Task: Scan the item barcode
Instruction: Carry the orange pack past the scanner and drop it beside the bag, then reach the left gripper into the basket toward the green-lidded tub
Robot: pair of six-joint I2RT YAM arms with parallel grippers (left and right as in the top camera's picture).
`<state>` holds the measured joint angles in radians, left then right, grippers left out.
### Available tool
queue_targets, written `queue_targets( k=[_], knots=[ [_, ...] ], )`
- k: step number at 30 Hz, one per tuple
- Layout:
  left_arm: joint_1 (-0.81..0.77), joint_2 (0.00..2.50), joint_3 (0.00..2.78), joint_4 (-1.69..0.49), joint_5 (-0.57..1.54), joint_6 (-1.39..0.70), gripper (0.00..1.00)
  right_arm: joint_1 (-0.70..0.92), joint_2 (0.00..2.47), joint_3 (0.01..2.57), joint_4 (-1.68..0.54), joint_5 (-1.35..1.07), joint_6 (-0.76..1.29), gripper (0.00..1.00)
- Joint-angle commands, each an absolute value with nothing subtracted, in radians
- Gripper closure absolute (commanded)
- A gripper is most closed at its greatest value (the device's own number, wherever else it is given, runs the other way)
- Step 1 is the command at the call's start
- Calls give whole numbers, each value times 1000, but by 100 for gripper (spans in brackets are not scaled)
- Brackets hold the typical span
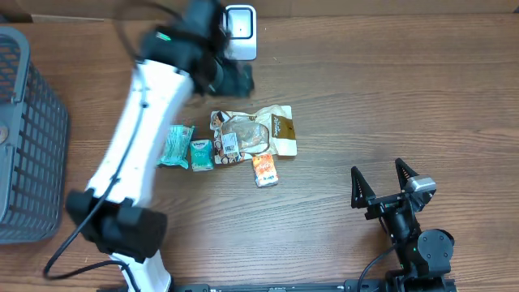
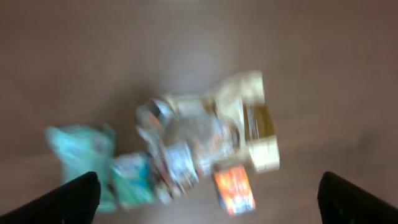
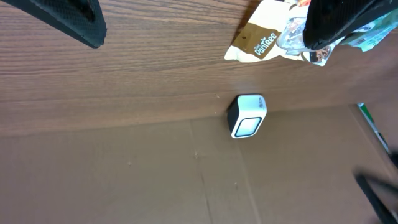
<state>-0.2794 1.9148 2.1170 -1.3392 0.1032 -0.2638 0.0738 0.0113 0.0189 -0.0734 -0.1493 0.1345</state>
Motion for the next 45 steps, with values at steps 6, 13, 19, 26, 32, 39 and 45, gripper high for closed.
queue_targets(
  k=[6, 13, 19, 26, 32, 39, 45],
  knots=[
    [112, 1901, 2601, -1490, 50, -237, 0, 80, 4, 8, -70, -148, 134, 0],
    [487, 1925, 2632, -1504, -55, -421, 0, 80, 4, 8, -70, -148, 134, 0],
    [669, 2043, 2632, -1547, -84, -427, 1, 80, 4, 8, -70, -148, 134, 0],
    [747, 2219, 2632, -1559, -176, -403, 1, 80, 4, 8, -70, -148, 134, 0],
    [748, 2325, 2632, -1460, -175, -363, 0, 80, 4, 8, -70, -148, 134, 0],
    [748, 2449, 2632, -1374, -177, -358, 0, 80, 4, 8, -70, -148, 134, 0],
    [754, 2521, 2632, -1313, -212, -355, 0, 80, 4, 8, -70, -148, 134, 0]
  ],
)
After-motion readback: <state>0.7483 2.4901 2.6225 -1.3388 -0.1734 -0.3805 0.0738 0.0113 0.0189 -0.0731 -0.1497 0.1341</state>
